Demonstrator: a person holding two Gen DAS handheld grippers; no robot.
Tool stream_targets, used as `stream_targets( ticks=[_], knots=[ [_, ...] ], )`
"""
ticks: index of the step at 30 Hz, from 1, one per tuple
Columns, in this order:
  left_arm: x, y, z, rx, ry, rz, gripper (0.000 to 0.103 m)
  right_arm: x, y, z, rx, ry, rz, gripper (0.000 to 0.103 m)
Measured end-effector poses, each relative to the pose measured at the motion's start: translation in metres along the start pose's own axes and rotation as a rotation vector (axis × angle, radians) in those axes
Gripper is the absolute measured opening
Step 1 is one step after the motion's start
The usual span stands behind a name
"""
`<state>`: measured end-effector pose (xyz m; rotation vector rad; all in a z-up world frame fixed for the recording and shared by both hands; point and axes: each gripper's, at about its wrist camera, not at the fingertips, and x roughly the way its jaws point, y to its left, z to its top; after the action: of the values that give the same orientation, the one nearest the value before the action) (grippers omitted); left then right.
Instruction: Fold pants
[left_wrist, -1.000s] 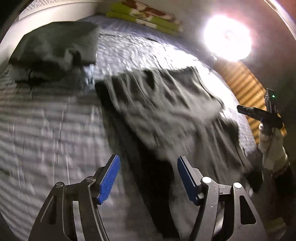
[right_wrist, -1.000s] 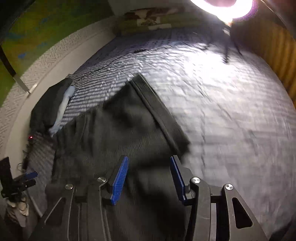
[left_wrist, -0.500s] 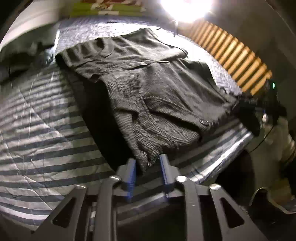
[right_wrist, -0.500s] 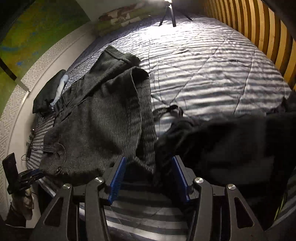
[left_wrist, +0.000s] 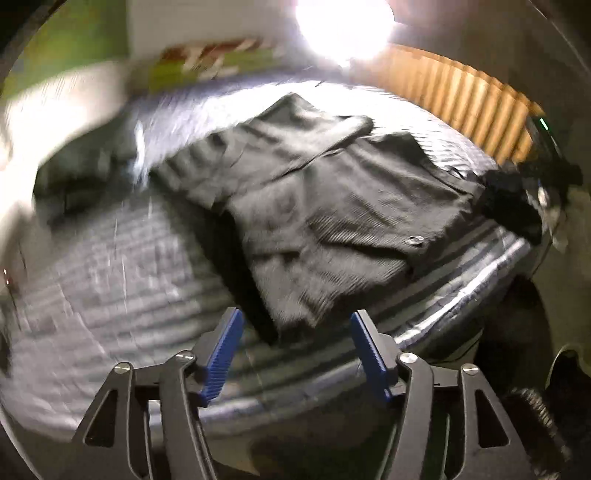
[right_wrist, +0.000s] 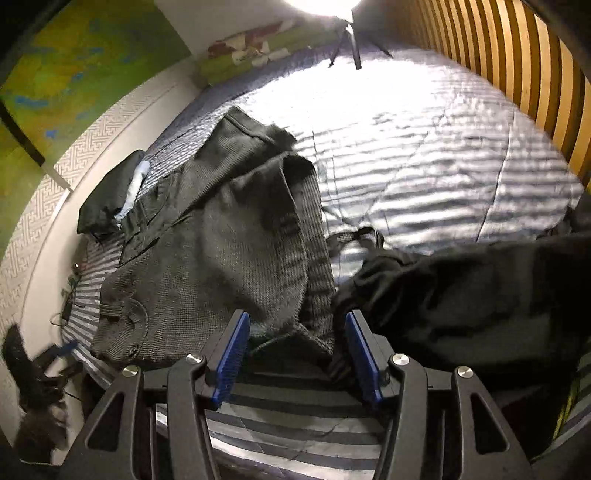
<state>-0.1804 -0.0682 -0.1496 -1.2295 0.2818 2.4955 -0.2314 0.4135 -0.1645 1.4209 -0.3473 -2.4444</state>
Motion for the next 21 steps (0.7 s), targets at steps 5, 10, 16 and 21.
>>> stream_targets(
  ticks=[5,10,16,21],
  knots=[
    [0.016,-0.036,0.015,0.230,0.044,-0.028,0.073,0.010,0.024,-0.002,-0.120,0.045,-0.022,0.050],
    [0.058,-0.051,0.007,0.355,0.157,-0.014,0.073,0.027,0.014,-0.012,0.019,0.151,-0.060,0.050],
    [0.087,-0.038,-0.001,0.314,0.203,-0.034,0.051,0.047,-0.002,-0.025,0.236,0.242,-0.018,0.050],
    [0.079,-0.028,0.007,0.264,0.174,-0.058,0.015,0.060,-0.006,-0.021,0.354,0.207,0.033,0.039]
  ],
)
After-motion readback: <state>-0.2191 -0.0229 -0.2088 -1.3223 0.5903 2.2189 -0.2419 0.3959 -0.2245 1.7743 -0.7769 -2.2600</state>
